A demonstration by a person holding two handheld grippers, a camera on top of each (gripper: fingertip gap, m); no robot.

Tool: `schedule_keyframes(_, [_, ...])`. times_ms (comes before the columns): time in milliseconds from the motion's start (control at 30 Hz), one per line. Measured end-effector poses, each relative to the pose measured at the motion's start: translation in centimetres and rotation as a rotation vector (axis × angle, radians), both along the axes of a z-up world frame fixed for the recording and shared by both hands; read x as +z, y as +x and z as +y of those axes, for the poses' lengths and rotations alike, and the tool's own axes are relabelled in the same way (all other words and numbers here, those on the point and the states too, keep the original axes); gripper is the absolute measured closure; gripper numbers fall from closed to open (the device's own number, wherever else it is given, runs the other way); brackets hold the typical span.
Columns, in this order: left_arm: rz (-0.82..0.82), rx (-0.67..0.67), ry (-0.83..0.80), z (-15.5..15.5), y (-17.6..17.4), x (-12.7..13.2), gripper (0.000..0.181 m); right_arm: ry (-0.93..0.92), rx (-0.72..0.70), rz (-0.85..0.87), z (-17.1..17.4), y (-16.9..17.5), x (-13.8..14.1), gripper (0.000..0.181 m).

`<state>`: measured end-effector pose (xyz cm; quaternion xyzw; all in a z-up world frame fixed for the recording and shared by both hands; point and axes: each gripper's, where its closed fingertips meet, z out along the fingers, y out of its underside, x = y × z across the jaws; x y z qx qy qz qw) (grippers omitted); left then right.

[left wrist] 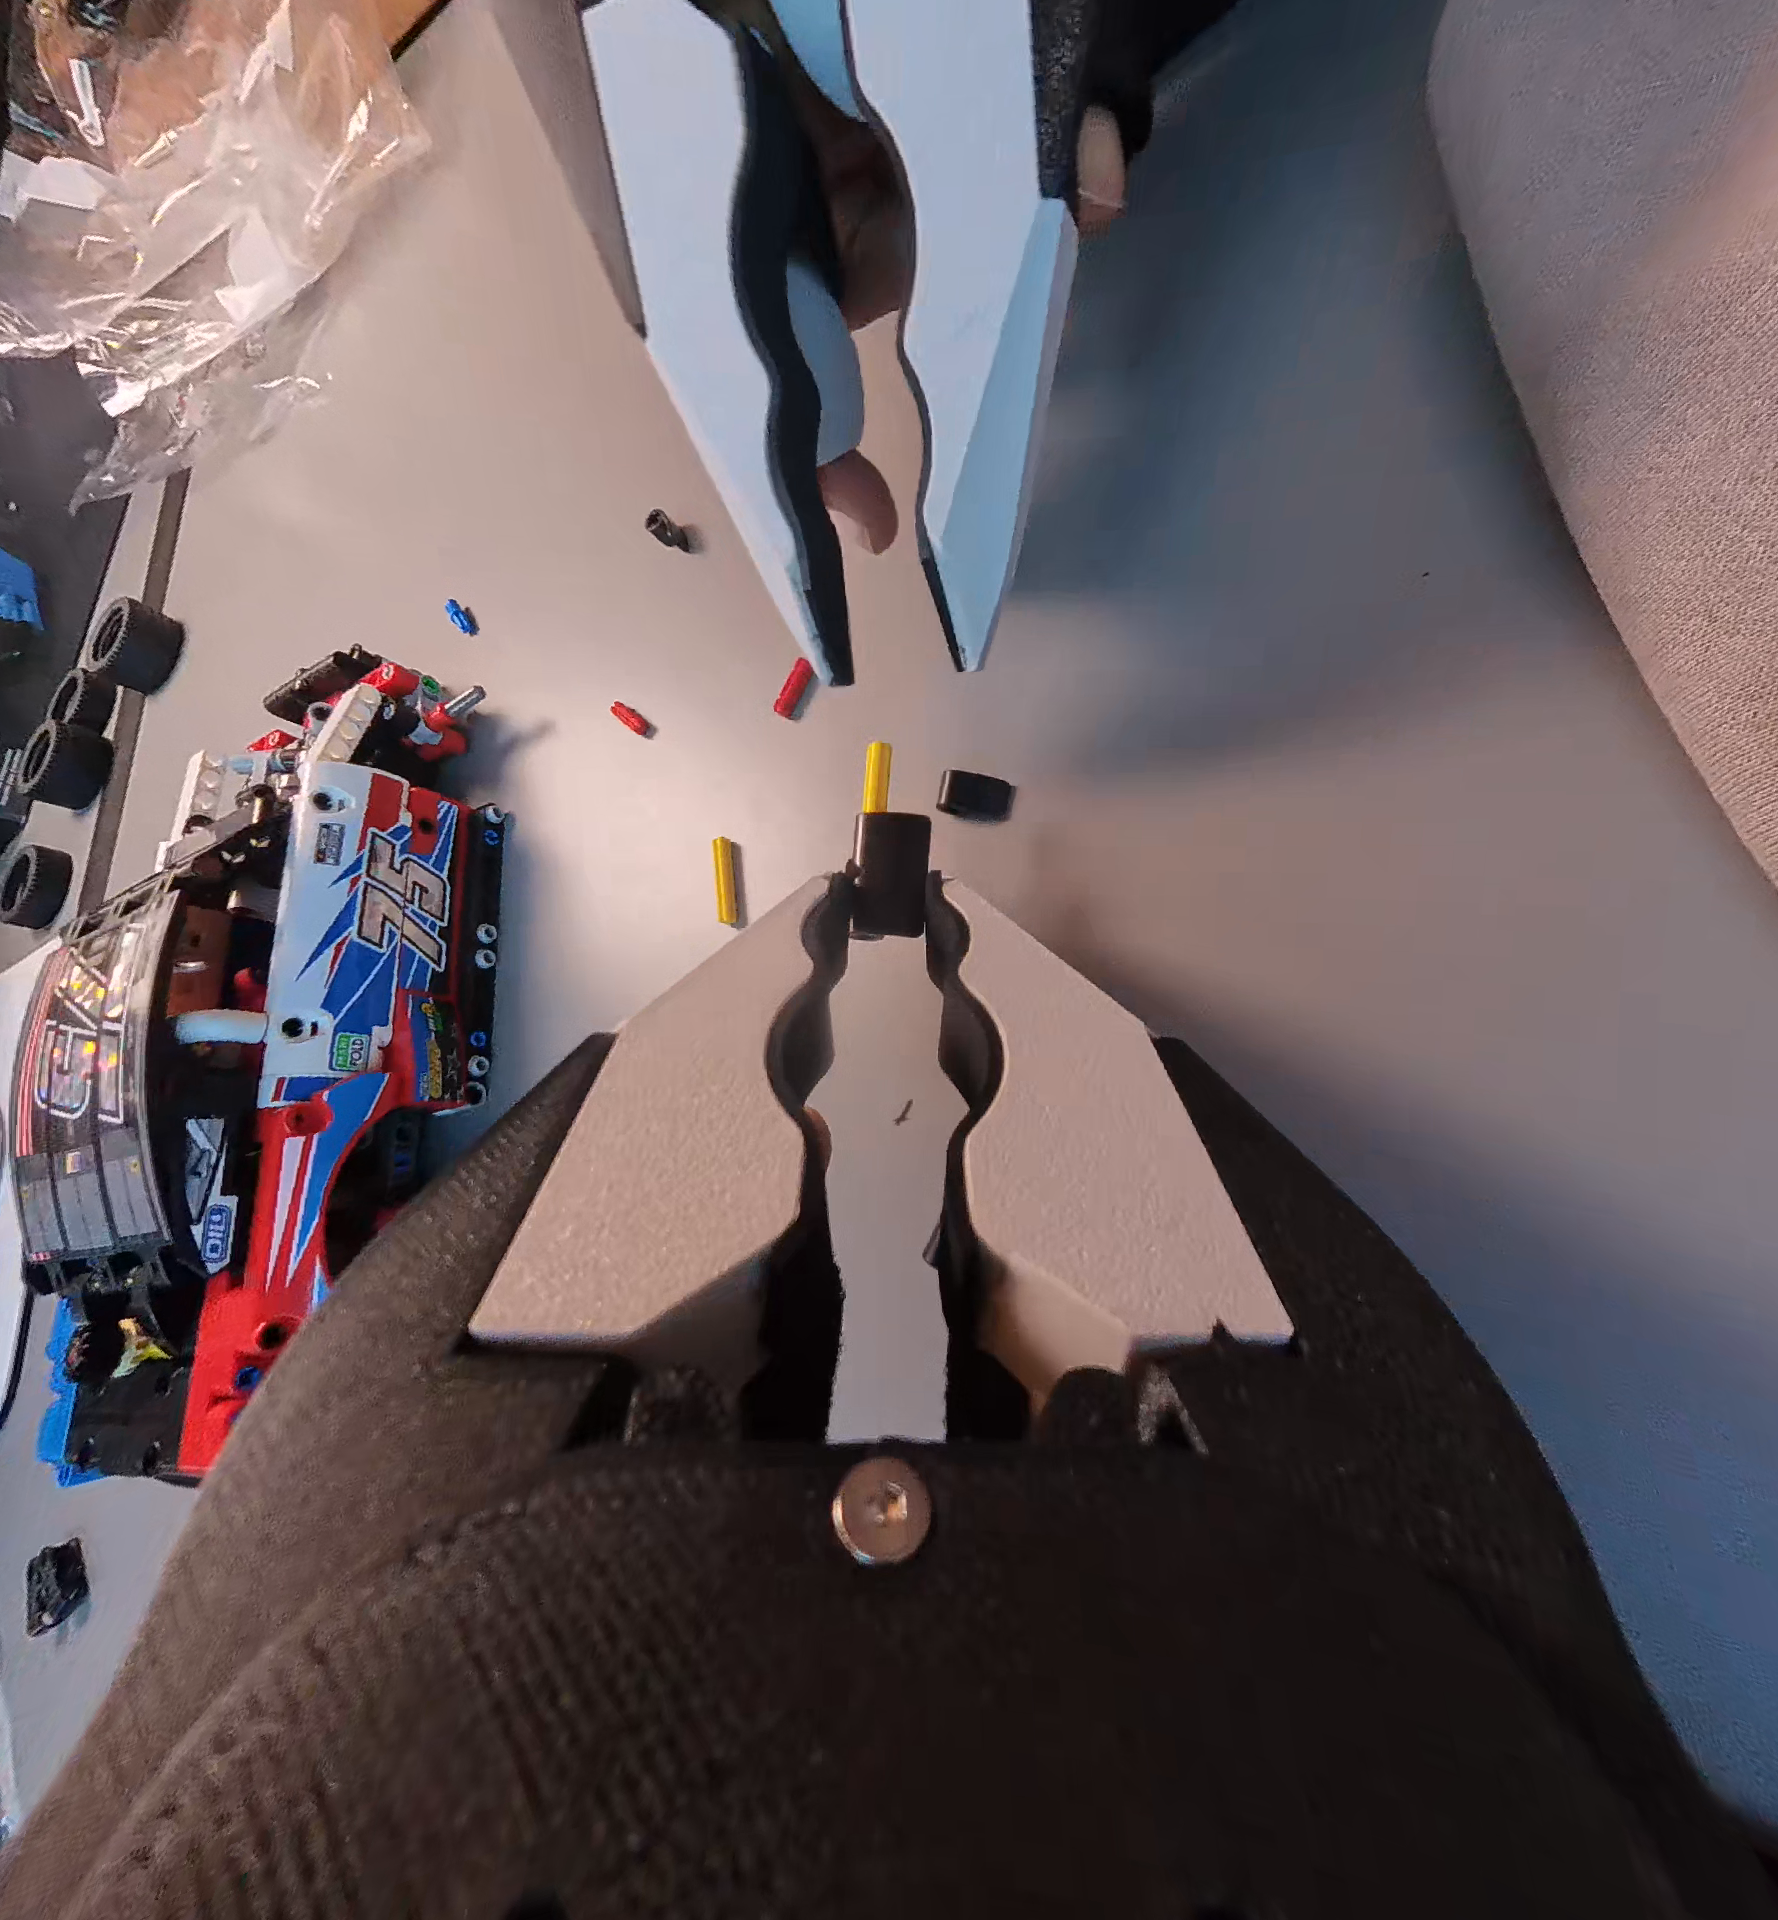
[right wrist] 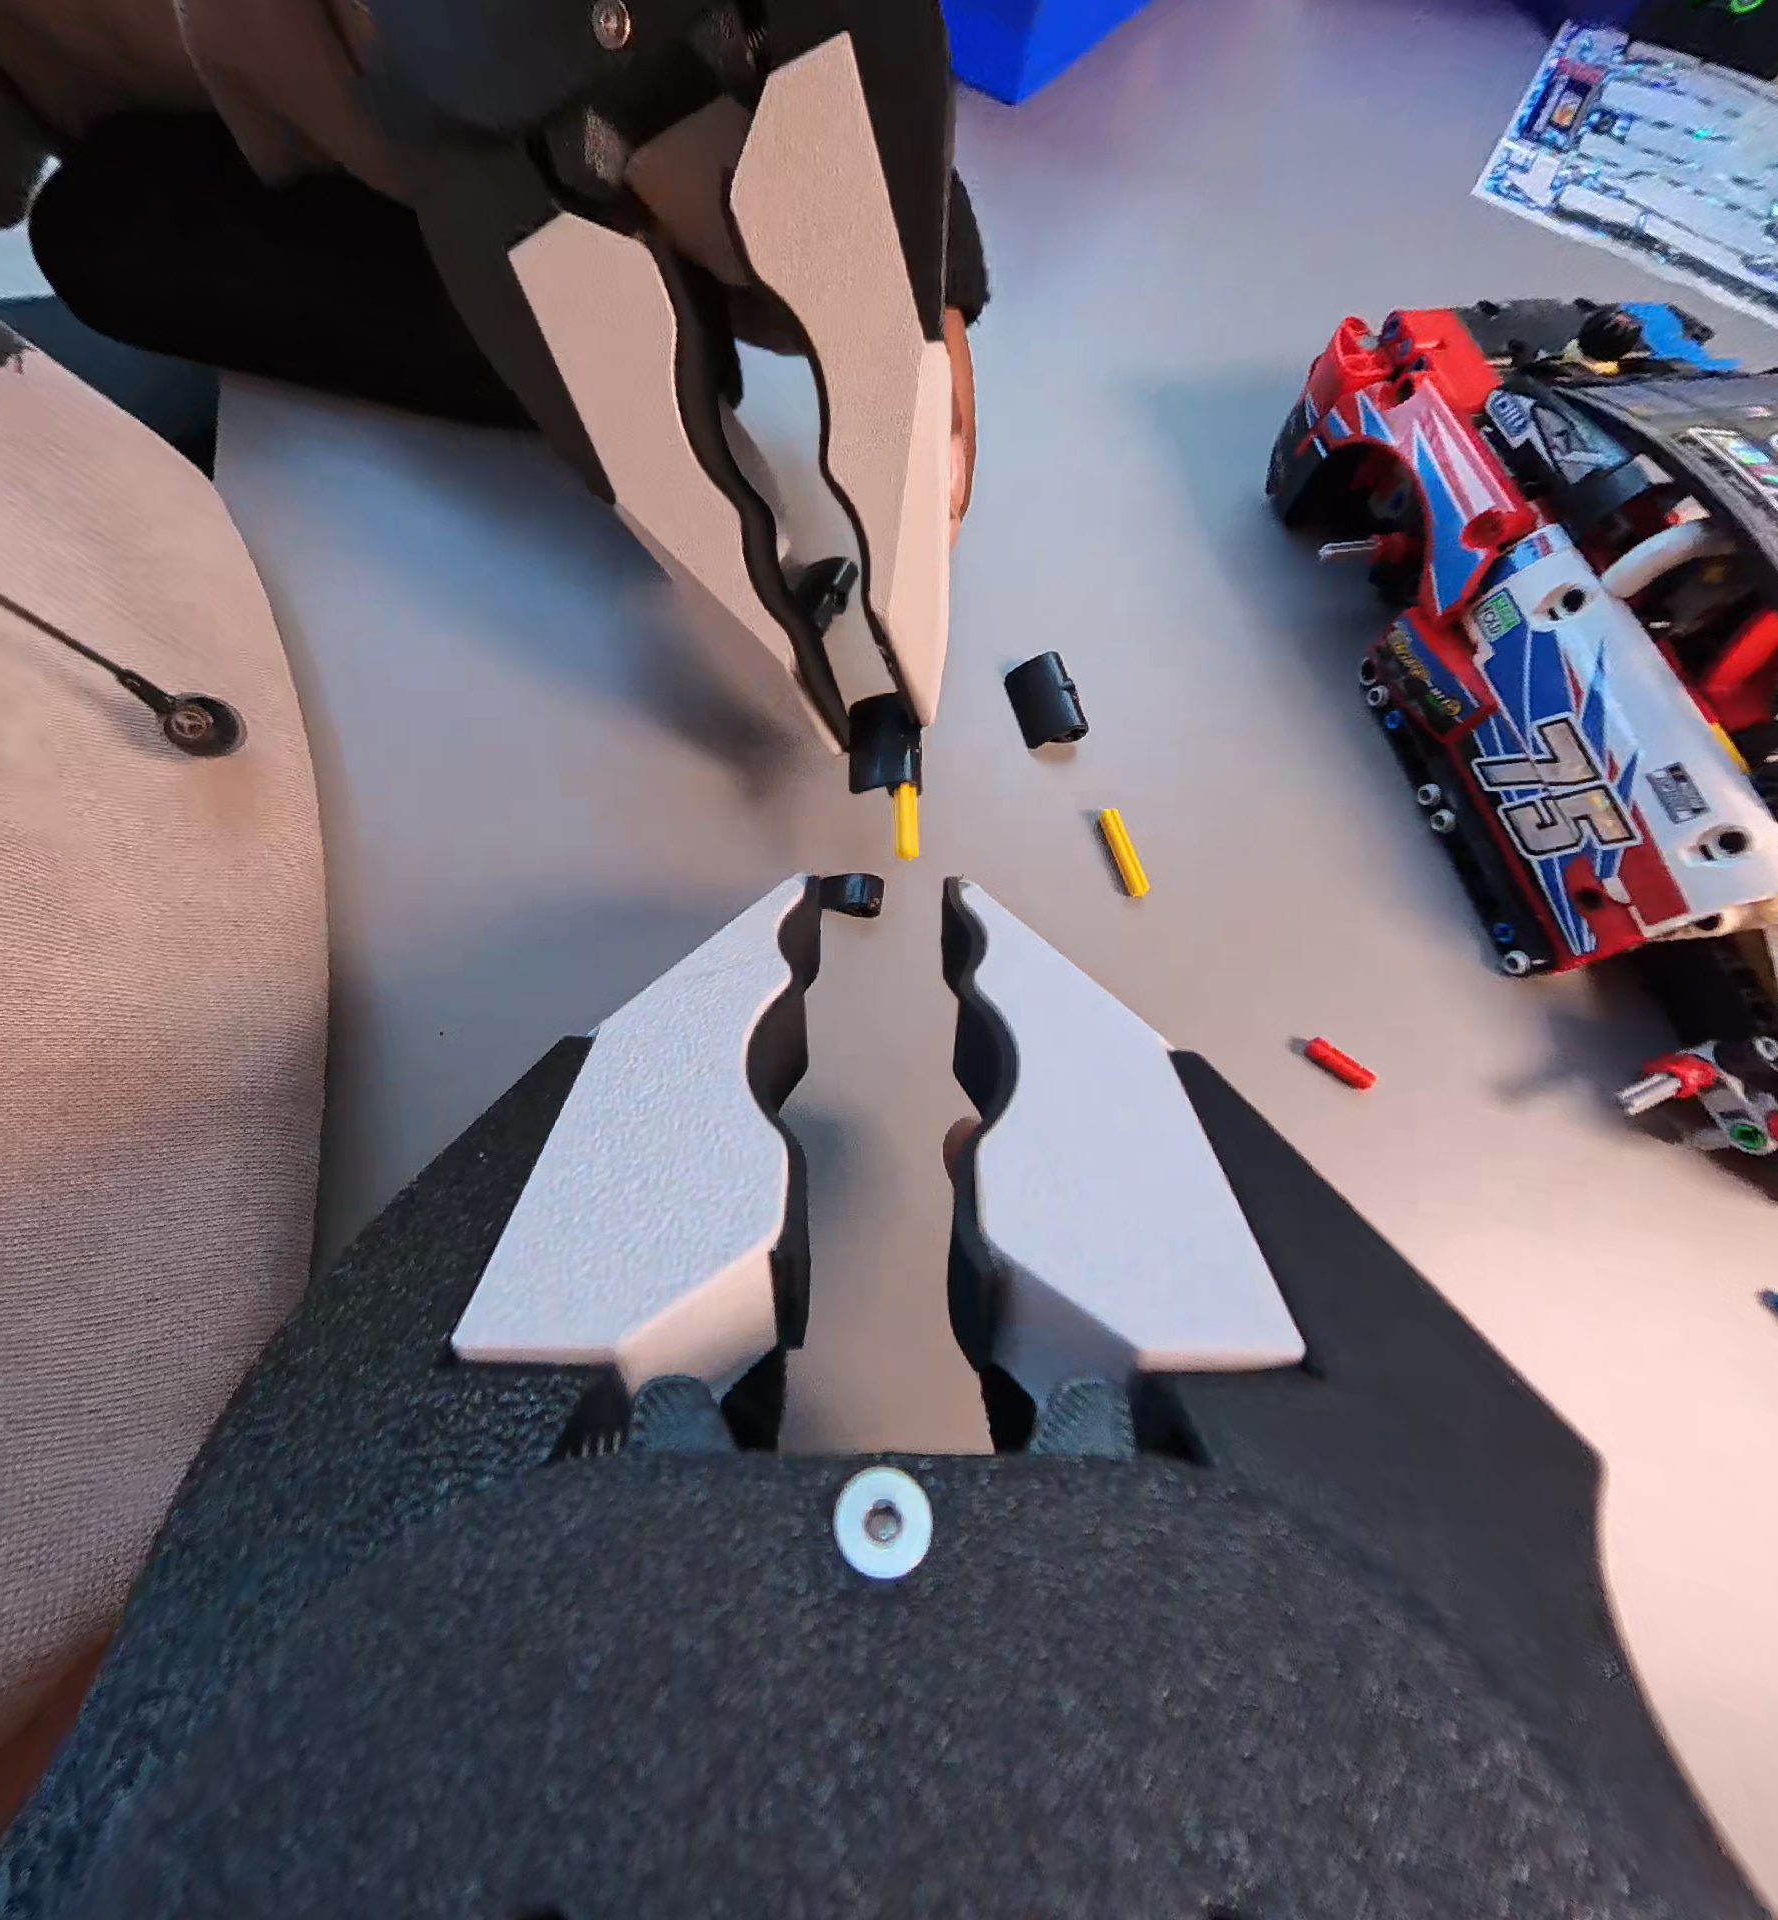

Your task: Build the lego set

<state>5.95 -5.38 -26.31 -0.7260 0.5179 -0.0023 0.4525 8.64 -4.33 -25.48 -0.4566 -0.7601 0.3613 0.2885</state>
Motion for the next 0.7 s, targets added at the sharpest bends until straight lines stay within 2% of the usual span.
schedule_keyframes(200, [0.047,-0.011,-0.043,-0.3,-0.3,-0.8,0.168,0.033,-0.059,-0.121,-0.1,0.4,-2.1,0.163])
schedule_keyframes(467, [0.081,-0.026,-0.102,-0.8,-0.2,-1.4,0.169,0.029,-0.077,-0.290,-0.6,-0.7,-3.0,0.167])
schedule_keyframes(700, [0.088,-0.026,-0.107,-1.0,-0.5,-1.5,0.169,-0.022,-0.071,-0.360,-0.9,-1.2,-3.1,0.169])
